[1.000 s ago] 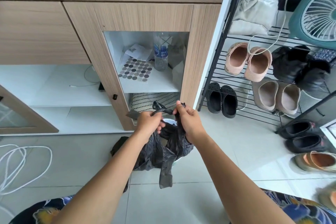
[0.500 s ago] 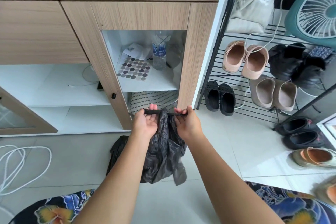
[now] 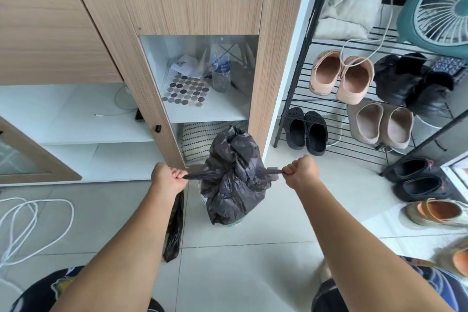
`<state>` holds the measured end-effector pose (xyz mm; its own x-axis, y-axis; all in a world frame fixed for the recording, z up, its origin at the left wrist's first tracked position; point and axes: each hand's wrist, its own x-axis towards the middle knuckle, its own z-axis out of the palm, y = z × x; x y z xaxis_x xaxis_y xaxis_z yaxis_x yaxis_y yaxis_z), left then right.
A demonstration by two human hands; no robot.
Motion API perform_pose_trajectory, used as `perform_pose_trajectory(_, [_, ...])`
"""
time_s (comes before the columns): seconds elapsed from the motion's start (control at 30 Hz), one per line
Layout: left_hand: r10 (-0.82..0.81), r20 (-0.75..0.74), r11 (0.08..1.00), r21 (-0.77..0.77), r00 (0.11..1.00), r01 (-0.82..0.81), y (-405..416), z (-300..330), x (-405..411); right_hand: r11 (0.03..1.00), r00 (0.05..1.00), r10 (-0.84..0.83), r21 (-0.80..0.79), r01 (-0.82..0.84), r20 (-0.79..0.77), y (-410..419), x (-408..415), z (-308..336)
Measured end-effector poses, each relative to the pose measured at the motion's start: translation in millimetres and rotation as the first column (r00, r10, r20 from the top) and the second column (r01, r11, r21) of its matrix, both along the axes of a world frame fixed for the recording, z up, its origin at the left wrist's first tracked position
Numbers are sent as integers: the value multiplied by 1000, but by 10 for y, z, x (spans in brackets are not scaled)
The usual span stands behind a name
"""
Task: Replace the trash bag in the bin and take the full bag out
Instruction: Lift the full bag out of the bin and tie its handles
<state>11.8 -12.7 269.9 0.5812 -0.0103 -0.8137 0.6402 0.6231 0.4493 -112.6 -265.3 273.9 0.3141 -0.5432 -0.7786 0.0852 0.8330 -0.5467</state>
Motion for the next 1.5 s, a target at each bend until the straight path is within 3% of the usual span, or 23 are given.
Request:
perform_pose_trajectory(0.17, [-57, 19, 978, 200, 998, 52, -24, 12, 13, 951, 987, 79, -288, -117, -138, -83, -15, 139])
perform_pose_trajectory(0.23, [-177, 93, 924, 358, 980, 133, -68, 24, 12, 817, 948, 186, -496, -295, -259, -67, -7, 175])
perform_pose_trajectory(0.27, [-326, 156, 827, 525, 932, 202, -96, 20, -5, 690, 914, 231, -606, -395, -333, -45, -2, 179])
perform_pose_trajectory(0.3, [-532, 187, 629, 741, 826, 238, -123, 10, -32, 525, 873, 260, -699, -486, -412, -20, -6, 185])
perform_pose_trajectory(0.33, [-736, 183, 380, 908, 651, 174, -140, -2, -70, 335, 824, 278, -753, -566, -494, 7, -13, 196])
perform_pose_trajectory(0.37, [-898, 147, 171, 985, 415, 23, -150, -17, -108, 136, 766, 279, -766, -629, -579, 33, -31, 218])
perform_pose_trajectory(0.4, [-981, 68, 42, 988, 180, -145, -150, -19, -148, -64, 702, 258, -737, -673, -664, 52, -41, 232])
perform_pose_trajectory(0.43, [-999, -40, -40, 960, 7, -275, -141, -17, -178, -247, 643, 218, -679, -691, -734, 58, -59, 239])
perform_pose_trajectory(0.5, [-959, -234, -142, 886, -162, -440, -106, -25, -180, -523, 552, 112, -521, -675, -827, 34, -97, 249])
perform_pose_trajectory(0.57, [-910, -350, -158, 789, -223, -594, -81, -14, -176, -684, 463, 32, -357, -636, -886, -23, -144, 242])
perform_pose_trajectory(0.63, [-883, -413, -167, 719, -221, -674, -126, 3, -175, -768, 409, 9, -268, -581, -913, -102, -204, 223])
perform_pose_trajectory(0.77, [-874, -430, -221, 769, -229, -599, -458, 86, -213, -779, 398, -49, -214, -589, -916, -341, -285, 121])
perform_pose_trajectory(1.0, [-819, -506, -309, 787, -272, -534, -1565, -81, -503, -586, 317, -210, -140, -798, -925, -1013, -748, -60])
perform_pose_trajectory(1.27, [-743, -546, -373, 818, -388, -438, -2675, -822, -805, -369, 120, -196, -40, -928, -973, -1712, -1158, -750])
perform_pose_trajectory(1.5, [-725, -528, -441, 849, -442, -290, -3252, -1641, -645, -296, 38, -107, -5, -955, -994, -2177, -1087, -1567])
